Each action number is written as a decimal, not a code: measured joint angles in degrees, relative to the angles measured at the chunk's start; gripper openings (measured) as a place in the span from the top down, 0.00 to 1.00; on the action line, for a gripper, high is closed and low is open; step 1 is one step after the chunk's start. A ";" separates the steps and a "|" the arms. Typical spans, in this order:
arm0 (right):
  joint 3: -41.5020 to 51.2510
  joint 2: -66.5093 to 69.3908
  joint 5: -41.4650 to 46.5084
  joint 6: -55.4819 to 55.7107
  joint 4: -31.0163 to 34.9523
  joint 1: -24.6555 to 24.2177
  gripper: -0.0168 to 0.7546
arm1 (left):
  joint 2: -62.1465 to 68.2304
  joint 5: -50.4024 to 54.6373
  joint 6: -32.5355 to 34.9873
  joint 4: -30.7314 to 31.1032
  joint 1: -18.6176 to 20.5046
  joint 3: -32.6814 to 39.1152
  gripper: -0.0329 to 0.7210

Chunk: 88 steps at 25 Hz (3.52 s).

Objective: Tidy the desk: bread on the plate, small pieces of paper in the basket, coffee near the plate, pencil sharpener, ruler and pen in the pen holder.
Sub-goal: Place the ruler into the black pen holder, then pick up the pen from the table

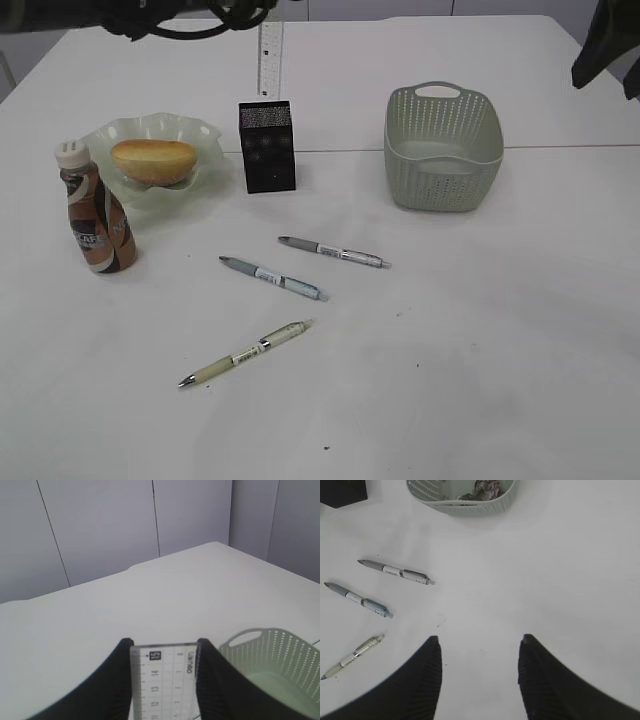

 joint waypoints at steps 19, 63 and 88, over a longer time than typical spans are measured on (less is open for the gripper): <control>0.00 0.00 0.00 0.00 -2.24 0.00 0.50 | 8.82 -17.04 0.00 -0.71 4.00 -0.46 0.59; 0.00 0.00 0.00 0.00 -2.58 0.00 0.50 | 13.76 -13.47 0.00 -1.98 5.57 -2.14 0.38; 0.00 0.00 0.10 0.00 -2.58 0.00 0.50 | -5.95 27.24 3.40 -3.95 3.63 -2.14 0.37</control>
